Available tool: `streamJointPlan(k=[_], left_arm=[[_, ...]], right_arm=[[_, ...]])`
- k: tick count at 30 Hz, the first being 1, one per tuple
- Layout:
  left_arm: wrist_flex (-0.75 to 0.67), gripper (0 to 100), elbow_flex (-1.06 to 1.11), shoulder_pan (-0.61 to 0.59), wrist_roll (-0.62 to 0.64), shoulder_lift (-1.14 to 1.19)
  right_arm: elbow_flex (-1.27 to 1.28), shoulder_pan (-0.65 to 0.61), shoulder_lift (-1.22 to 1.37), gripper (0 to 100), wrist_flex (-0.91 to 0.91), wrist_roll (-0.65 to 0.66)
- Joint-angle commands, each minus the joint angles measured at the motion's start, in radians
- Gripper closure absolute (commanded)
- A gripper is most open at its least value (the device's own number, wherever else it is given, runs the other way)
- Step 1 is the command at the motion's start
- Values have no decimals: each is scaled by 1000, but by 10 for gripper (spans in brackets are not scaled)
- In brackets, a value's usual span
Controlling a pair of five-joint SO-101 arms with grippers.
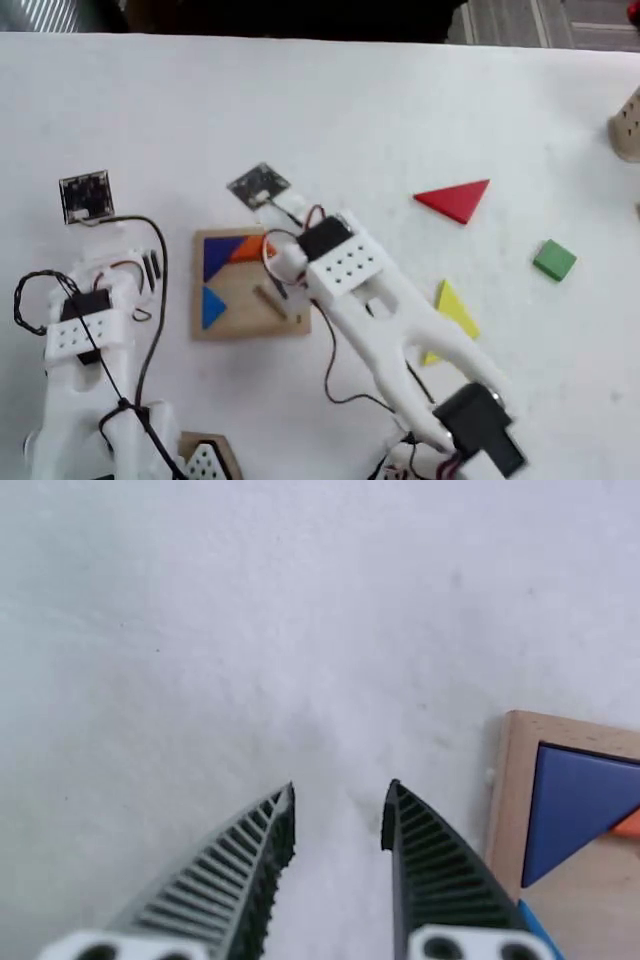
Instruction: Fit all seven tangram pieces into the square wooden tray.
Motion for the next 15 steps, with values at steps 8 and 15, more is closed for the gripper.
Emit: streamJointPlan(k=[8, 15], left_arm=[[55, 962, -26, -12, -12, -13], [103, 976, -17, -10, -12, -90]], right_arm=[[270, 8, -119, 980, -214, 15], [308, 13, -125, 981, -306, 6]])
